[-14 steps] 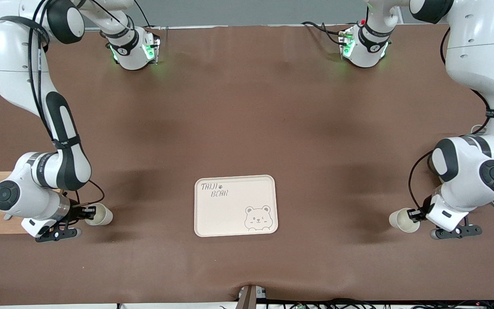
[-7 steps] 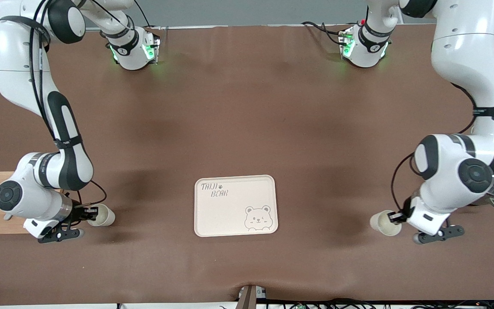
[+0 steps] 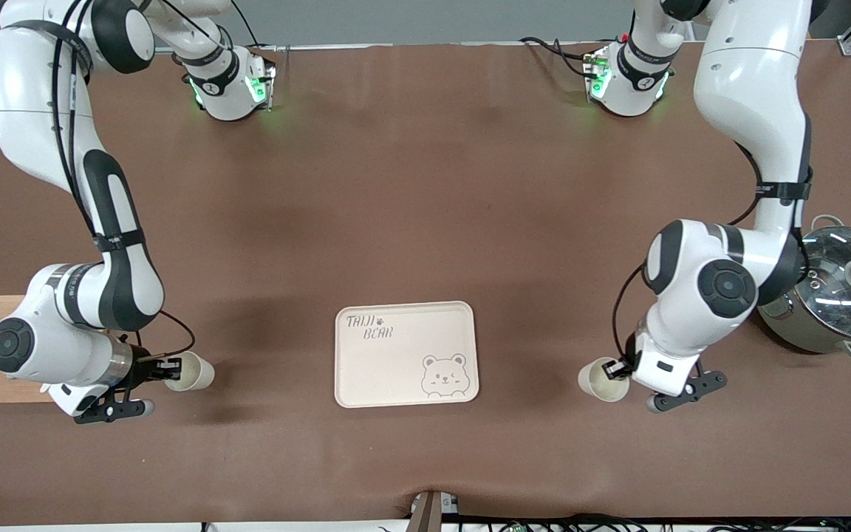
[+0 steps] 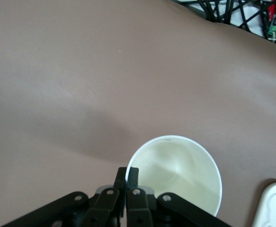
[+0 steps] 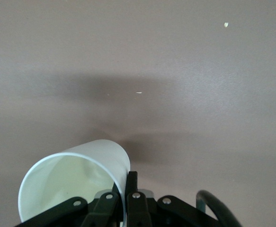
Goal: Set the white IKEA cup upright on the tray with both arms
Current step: 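Lift the cups with both grippers and carry them toward the tray, then set both cups upright on the white tray with both grippers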
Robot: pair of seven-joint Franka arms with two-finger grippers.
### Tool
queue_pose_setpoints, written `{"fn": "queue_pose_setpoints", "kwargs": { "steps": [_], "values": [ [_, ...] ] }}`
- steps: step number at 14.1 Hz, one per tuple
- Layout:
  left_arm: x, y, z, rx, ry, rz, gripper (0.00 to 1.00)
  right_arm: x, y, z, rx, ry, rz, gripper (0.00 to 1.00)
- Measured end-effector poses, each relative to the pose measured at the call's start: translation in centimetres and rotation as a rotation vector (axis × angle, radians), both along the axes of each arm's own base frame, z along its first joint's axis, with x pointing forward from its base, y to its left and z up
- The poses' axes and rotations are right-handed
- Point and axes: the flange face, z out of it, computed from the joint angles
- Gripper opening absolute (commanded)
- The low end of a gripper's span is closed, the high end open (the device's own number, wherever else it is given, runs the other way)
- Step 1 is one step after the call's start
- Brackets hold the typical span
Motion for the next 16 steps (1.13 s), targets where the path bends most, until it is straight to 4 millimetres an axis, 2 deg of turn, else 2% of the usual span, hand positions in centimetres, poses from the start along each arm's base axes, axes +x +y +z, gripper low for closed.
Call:
{"fn": "queue_pose_setpoints", "kwargs": {
  "steps": [3, 8, 11, 14, 16],
  "values": [
    [-0.7, -3.8, -0.7, -0.018, 0.005, 0.066, 0.00, 0.0, 3.1, 0.7, 0.008, 0.025, -0.088, 0.00],
    [-2.0, -10.3, -2.4, 0.002, -0.010, 0.148, 0.00, -0.5, 10.6, 1.4, 0.011, 0.039, -0.207, 0.00],
    [-3.0, -14.1, -3.1, -0.002, -0.020, 0.175, 0.00, -1.7, 17.2, 2.0, 0.012, 0.048, -0.288, 0.00],
    [-3.8, -16.8, -3.7, -0.004, -0.028, 0.201, 0.00, -3.5, 24.1, 2.8, 0.012, 0.050, -0.350, 0.00],
    [-4.3, -18.5, -3.9, -0.011, -0.036, 0.217, 0.00, -4.6, 27.5, 3.3, 0.014, 0.047, -0.383, 0.00]
  ]
}}
